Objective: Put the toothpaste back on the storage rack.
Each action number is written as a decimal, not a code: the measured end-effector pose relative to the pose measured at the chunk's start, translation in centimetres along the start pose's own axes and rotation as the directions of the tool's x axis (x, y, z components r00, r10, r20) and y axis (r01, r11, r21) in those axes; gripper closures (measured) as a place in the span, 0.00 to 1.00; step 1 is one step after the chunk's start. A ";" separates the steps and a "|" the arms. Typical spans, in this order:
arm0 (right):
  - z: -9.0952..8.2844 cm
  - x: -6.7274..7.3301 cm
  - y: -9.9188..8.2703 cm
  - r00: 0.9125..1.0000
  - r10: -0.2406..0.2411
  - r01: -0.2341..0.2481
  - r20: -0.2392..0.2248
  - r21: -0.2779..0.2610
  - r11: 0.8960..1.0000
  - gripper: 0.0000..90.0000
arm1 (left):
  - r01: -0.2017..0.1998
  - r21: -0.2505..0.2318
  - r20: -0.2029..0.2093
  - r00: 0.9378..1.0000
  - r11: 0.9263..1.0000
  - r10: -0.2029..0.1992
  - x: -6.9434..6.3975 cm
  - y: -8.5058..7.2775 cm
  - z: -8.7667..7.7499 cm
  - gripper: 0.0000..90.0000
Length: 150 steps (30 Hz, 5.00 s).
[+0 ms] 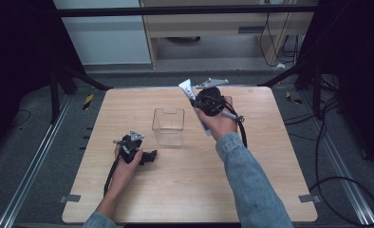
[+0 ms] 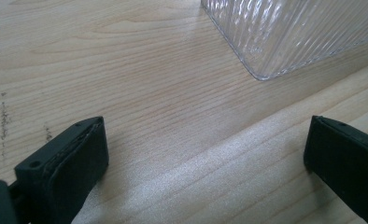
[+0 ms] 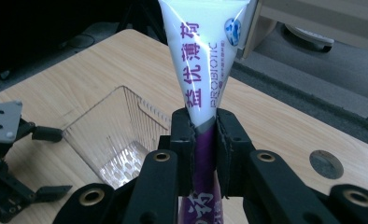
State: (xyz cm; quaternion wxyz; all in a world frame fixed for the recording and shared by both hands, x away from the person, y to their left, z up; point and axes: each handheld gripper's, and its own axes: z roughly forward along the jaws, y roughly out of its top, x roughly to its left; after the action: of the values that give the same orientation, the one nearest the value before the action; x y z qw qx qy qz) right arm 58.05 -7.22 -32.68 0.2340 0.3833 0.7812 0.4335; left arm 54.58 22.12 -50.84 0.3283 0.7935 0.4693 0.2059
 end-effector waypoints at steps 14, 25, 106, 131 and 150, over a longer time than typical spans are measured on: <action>0.5 0.5 2.2 0.999 0.000 0.003 0.045 -0.064 0.998 0.88 | 0.000 0.001 0.000 1.000 1.000 0.000 0.0 0.0 0.0 0.00; 1.1 0.4 3.4 0.998 0.033 -0.027 0.056 -0.098 0.995 0.88 | 0.000 0.001 -0.001 1.000 1.000 0.000 0.0 0.0 0.0 0.00; 8.4 5.8 1.8 0.999 0.027 -0.023 0.019 -0.168 0.985 0.87 | 0.001 0.000 -0.002 1.000 1.000 -0.001 0.1 0.1 0.1 0.00; 8.8 6.0 0.6 1.000 0.023 -0.022 0.007 -0.137 0.990 0.87 | 0.001 0.000 0.000 1.000 1.000 -0.001 0.1 0.1 0.1 0.00; 9.3 6.0 -0.2 1.000 0.004 -0.003 0.011 -0.102 0.995 0.87 | 0.000 0.000 0.001 1.000 1.000 0.000 0.1 0.2 0.1 0.00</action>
State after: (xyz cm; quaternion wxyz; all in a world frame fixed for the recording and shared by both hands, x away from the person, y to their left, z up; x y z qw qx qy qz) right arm 60.87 2.16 -37.78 0.2570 0.3748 0.7561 0.4709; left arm 54.84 22.15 -50.83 0.3284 0.7938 0.4690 0.2053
